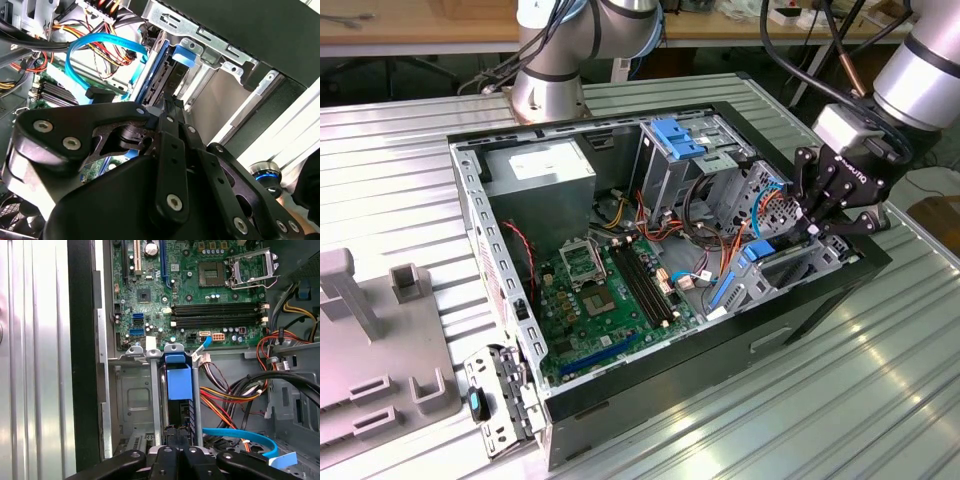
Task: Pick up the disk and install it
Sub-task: 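Insert the first disk wire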
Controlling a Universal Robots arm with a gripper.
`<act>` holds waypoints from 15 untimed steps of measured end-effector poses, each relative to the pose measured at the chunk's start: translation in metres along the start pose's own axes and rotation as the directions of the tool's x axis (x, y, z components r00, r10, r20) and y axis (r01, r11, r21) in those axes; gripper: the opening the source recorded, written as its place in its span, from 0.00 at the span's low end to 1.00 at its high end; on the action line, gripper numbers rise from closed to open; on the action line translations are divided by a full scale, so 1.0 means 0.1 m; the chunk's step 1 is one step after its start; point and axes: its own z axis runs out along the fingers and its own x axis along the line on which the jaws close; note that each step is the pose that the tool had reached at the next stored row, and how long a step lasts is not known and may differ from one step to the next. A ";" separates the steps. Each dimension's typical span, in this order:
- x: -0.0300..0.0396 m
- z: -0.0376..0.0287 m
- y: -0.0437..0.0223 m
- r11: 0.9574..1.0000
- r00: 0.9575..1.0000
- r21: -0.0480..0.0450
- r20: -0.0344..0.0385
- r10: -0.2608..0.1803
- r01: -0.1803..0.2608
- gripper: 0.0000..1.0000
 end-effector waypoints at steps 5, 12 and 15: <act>-0.001 -0.169 0.010 1.000 1.000 0.000 0.000 0.000 0.000 0.11; -0.001 -0.295 0.017 0.996 0.996 -0.001 -0.013 -0.092 0.092 0.11; -0.001 -0.296 0.017 0.986 0.986 -0.001 -0.018 -0.165 0.165 0.11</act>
